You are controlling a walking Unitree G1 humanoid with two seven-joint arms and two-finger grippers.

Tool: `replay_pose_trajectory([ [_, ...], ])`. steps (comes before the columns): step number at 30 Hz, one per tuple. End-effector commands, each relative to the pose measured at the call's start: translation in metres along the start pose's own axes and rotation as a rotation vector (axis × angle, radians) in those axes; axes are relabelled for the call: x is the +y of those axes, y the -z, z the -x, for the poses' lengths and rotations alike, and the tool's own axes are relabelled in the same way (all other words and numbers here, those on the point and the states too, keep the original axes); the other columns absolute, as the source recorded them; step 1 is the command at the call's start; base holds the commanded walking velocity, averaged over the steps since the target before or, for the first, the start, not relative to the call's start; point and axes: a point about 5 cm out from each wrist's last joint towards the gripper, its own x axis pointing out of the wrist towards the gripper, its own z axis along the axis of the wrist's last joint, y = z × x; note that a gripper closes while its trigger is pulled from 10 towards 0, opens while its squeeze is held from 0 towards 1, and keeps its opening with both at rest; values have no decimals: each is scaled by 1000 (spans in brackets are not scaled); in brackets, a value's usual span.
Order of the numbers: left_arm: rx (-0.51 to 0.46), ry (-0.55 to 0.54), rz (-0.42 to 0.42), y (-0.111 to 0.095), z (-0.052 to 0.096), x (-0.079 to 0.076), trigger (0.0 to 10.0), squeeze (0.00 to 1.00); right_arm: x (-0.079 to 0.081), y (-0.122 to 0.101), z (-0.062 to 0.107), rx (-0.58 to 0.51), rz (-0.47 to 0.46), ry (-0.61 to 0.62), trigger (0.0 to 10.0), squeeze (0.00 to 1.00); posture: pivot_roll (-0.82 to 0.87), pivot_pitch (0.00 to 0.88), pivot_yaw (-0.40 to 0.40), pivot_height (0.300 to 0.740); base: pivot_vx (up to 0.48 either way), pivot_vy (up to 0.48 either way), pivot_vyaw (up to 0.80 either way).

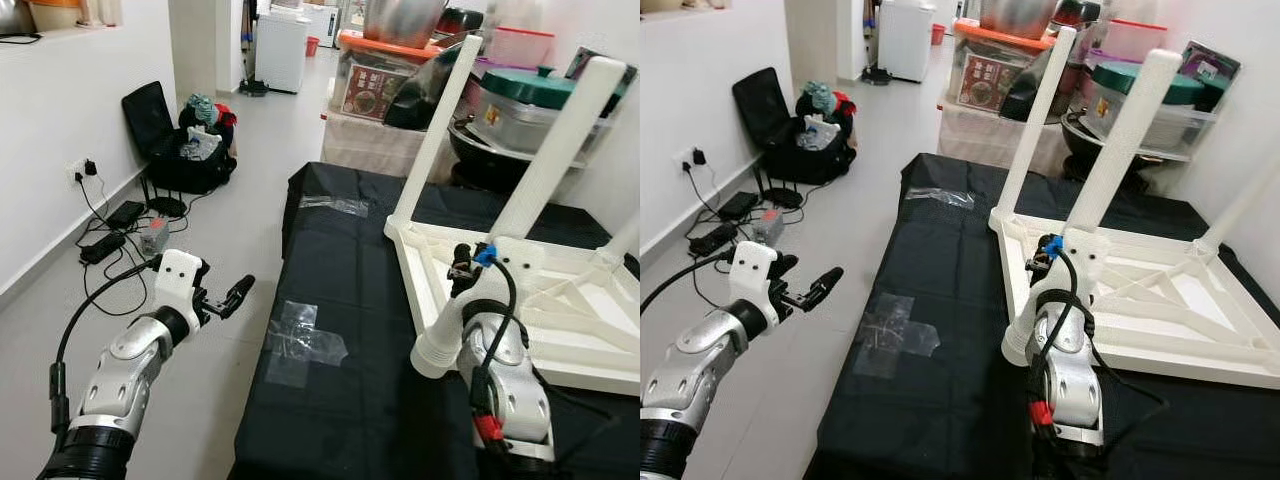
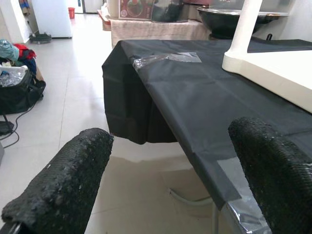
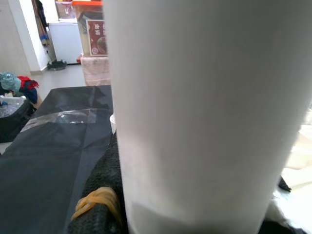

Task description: Building children table

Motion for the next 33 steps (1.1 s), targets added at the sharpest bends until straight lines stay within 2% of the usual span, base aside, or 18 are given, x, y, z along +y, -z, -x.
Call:
replay_pose_trajectory([
  [1, 14, 9, -8, 4, -1, -4, 10000, 0, -7, 19, 2, 98, 42, 48, 10000, 0, 86, 0, -124, 740, 0, 0, 0],
  [2, 14, 9, -8, 4, -1, -3, 10000, 0, -8, 12, 3, 69, 50, 42, 10000, 741, 81, 0, -122, 740, 0, 0, 0],
  [6, 15, 8, -9, 3, -1, -2, 10000, 0, -10, -1, 1, 16, 61, -2, 10000, 761, 80, 0, -120, 740, 0, 0, 0],
  [9, 15, 7, -11, 2, -1, -2, 10000, 0, -12, -7, 0, -8, 73, -33, 10000, 667, 80, 0, -120, 740, 0, 0, 0],
  [10, 14, 8, -12, 2, -2, -2, 10000, 0, -14, -14, -3, -37, 76, -56, 10000, 0, 75, 0, -118, 740, 0, 0, 0],
  [12, 14, 8, -12, 2, -2, -2, 10000, 0, -14, -14, -3, -37, 76, -56, 10000, 0, 75, 0, -118, 740, 0, 0, 0],
  [14, 13, 10, -14, 1, -2, -2, 10000, 0, -13, -33, -14, -96, 38, -251, 10000, 0, 77, 0, -121, 740, 0, 0, 0],
  [16, 13, 10, -14, 1, -2, -2, 10000, 0, -13, -33, -14, -96, 38, -251, 10000, 0, 77, 0, -121, 740, 0, 0, 0],
  [17, 12, 10, -14, 1, -2, -2, 10000, 0, -14, -45, -19, -132, 18, -413, 10000, 0, 77, 0, -119, 740, 0, 0, 0],
  [18, 12, 10, -14, 1, -2, -2, 10000, 0, -14, -45, -19, -132, 18, -413, 10000, 0, 77, 0, -119, 740, 0, 0, 0],
  [19, 11, 12, -15, 1, -1, -2, 10000, 0, -14, -51, -20, -138, 43, -607, 10000, 0, 76, 0, -119, 740, 0, 0, 0],
  [20, 11, 12, -15, 1, -1, -2, 10000, 0, -14, -51, -20, -138, 43, -607, 10000, 0, 76, 0, -119, 740, 0, 0, 0],
  [21, 11, 13, -16, 1, 0, -1, 10000, 0, -19, -51, -22, -125, 109, -729, 10000, 0, 78, 0, -117, 740, 0, 0, 0],
  [24, 11, 14, -17, 1, 0, -2, 10000, 0, -26, -49, -25, -105, 171, -794, 10000, 0, 78, 0, -116, 740, 0, 0, 0],
  [26, 10, 16, -20, 1, 0, -2, 10000, 0, -35, -44, -39, -46, 231, -815, 10000, 0, 81, 0, -118, 740, 0, 0, 0],
  [31, 7, 16, -24, 0, -1, -2, 10000, 0, -37, -42, -52, 22, 218, -890, 10000, 0, 97, 0, -127, 740, 0, 0, 0],
  [32, 7, 13, -25, 0, 0, -1, 10000, 0, -38, -42, -57, 32, 211, -905, 8902, 0, 102, 0, -132, 740, 0, 0, 0],
  [33, 7, 13, -25, 0, 0, -1, 10000, 0, -38, -42, -57, 32, 211, -905, 8902, 0, 102, 0, -132, 740, 0, 0, 0],
])
